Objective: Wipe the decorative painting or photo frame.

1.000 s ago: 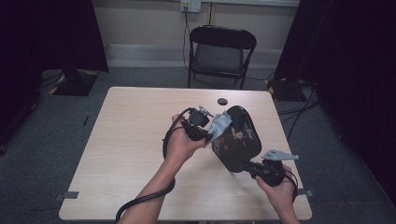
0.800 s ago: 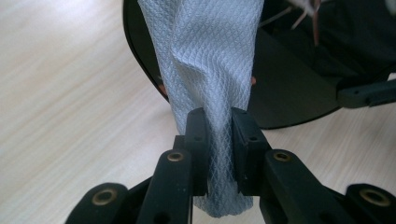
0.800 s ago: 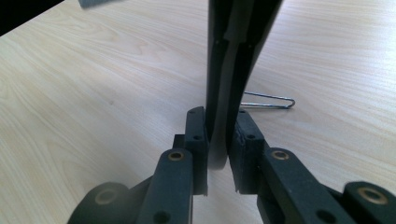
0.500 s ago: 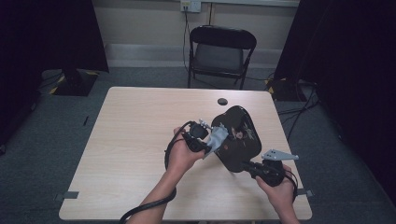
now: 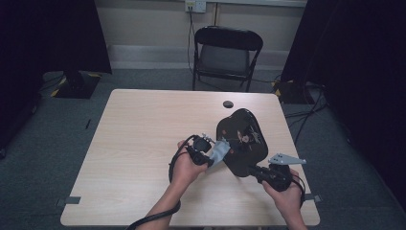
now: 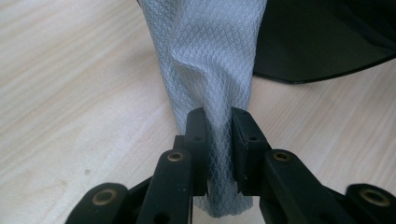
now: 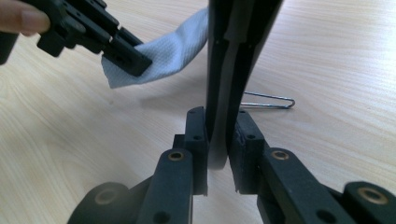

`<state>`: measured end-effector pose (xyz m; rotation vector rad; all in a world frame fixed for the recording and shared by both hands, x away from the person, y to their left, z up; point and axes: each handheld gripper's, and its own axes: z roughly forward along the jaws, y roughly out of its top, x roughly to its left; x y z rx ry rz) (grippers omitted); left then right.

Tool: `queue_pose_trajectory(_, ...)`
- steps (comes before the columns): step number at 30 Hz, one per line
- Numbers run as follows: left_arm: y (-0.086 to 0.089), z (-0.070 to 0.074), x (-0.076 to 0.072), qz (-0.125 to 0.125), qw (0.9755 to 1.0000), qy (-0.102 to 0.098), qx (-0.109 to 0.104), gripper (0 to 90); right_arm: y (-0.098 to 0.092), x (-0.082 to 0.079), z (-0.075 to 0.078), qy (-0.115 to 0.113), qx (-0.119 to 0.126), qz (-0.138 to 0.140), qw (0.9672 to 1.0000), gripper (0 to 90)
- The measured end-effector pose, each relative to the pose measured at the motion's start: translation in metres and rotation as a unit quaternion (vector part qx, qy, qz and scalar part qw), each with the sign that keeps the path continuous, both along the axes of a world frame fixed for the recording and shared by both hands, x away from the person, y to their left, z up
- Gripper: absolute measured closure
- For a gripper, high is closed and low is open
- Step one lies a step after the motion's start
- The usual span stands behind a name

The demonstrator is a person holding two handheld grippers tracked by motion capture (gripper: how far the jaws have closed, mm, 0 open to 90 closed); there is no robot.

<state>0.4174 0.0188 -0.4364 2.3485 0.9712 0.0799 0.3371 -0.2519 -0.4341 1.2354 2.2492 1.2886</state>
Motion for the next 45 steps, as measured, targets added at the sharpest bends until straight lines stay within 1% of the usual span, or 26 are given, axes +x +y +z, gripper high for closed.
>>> queue_pose_trajectory(1, -0.001, -0.003, -0.001, 0.003, 1.0000, 0.002, -0.002, 78.5, 0.000, 0.000, 0.000, 0.000, 0.000, 0.000, 1.0000, 79.2)
queue_pose_trajectory(4, -0.001, -0.009, -0.002, -0.001, 1.0000, 0.006, 0.008, 78.4, 0.000, 0.000, 0.000, 0.000, 0.000, 0.000, 1.0000, 79.2)
queue_pose_trajectory(12, 0.000, -0.024, -0.005, -0.002, 0.9996, 0.016, 0.024, 78.5, 0.000, 0.000, 0.000, 0.000, 0.000, 0.000, 1.0000, 79.2)
queue_pose_trajectory(14, 0.000, -0.026, -0.006, -0.001, 0.9996, 0.017, 0.022, 78.4, 0.000, 0.000, 0.000, 0.000, 0.000, 0.000, 1.0000, 79.2)
queue_pose_trajectory(16, 0.000, -0.026, -0.006, -0.005, 0.9996, 0.016, 0.025, 78.4, 0.000, 0.000, 0.000, 0.000, 0.000, 0.000, 1.0000, 79.2)
queue_pose_trajectory(21, 0.000, -0.024, -0.007, -0.004, 0.9995, 0.017, 0.027, 78.4, 0.000, 0.000, 0.000, 0.000, -0.001, 0.000, 1.0000, 79.2)
queue_pose_trajectory(23, 0.002, -0.017, -0.007, -0.004, 0.9996, 0.017, 0.024, 78.4, 0.000, 0.000, 0.000, 0.000, 0.000, -0.001, 1.0000, 79.2)
queue_pose_trajectory(24, 0.004, -0.011, -0.007, -0.001, 0.9997, 0.011, 0.019, 78.4, 0.000, 0.000, 0.000, 0.000, 0.000, 0.000, 1.0000, 79.2)
queue_pose_trajectory(25, 0.006, -0.007, -0.007, 0.000, 0.9998, 0.010, 0.016, 78.4, 0.000, 0.000, 0.000, 0.000, 0.000, 0.000, 1.0000, 79.2)
queue_pose_trajectory(26, 0.006, -0.007, -0.007, 0.000, 0.9998, 0.010, 0.016, 78.4, 0.000, 0.000, 0.000, 0.000, 0.000, 0.000, 1.0000, 79.2)
queue_pose_trajectory(28, 0.010, 0.004, -0.006, 0.005, 1.0000, 0.005, 0.005, 78.4, 0.000, 0.000, 0.000, 0.000, 0.000, 0.000, 1.0000, 79.3)
queue_pose_trajectory(29, 0.012, 0.009, -0.005, 0.004, 1.0000, 0.000, 0.006, 78.4, 0.000, 0.000, 0.000, 0.000, 0.000, 0.000, 1.0000, 79.2)
queue_pose_trajectory(30, 0.015, 0.017, -0.004, 0.004, 1.0000, -0.006, 0.004, 78.4, 0.000, 0.000, 0.000, 0.000, -0.001, -0.001, 1.0000, 79.2)
queue_pose_trajectory(33, 0.018, 0.031, -0.003, 0.006, 0.9999, -0.014, 0.000, 78.4, 0.000, 0.000, 0.000, 0.000, -0.001, -0.001, 1.0000, 79.2)
queue_pose_trajectory(35, 0.020, 0.043, -0.002, 0.006, 0.9998, -0.021, 0.000, 78.3, 0.000, 0.000, 0.000, 0.001, -0.001, -0.001, 1.0000, 79.2)
queue_pose_trajectory(36, 0.020, 0.043, -0.002, 0.006, 0.9998, -0.021, 0.000, 78.3, 0.000, 0.000, 0.000, 0.001, -0.001, -0.001, 1.0000, 79.2)
queue_pose_trajectory(37, 0.021, 0.048, -0.001, 0.008, 0.9997, -0.022, -0.003, 78.3, 0.000, 0.000, 0.000, 0.001, -0.001, -0.001, 1.0000, 79.3)
queue_pose_trajectory(38, 0.022, 0.059, 0.000, 0.008, 0.9995, -0.029, -0.002, 78.4, 0.000, 0.000, 0.000, 0.001, -0.001, -0.001, 1.0000, 79.3)
queue_pose_trajectory(41, 0.023, 0.071, 0.001, 0.005, 0.9993, -0.038, -0.005, 78.3, 0.000, 0.000, 0.000, 0.001, -0.001, -0.001, 1.0000, 79.3)
queue_pose_trajectory(42, 0.023, 0.079, 0.001, 0.004, 0.9991, -0.041, -0.005, 78.3, 0.000, 0.000, 0.000, 0.001, -0.002, -0.001, 1.0000, 79.3)
queue_pose_trajectory(45, 0.021, 0.093, 0.001, 0.002, 0.9987, -0.049, -0.013, 78.3, 0.000, 0.000, 0.000, 0.000, -0.002, -0.001, 1.0000, 79.3)
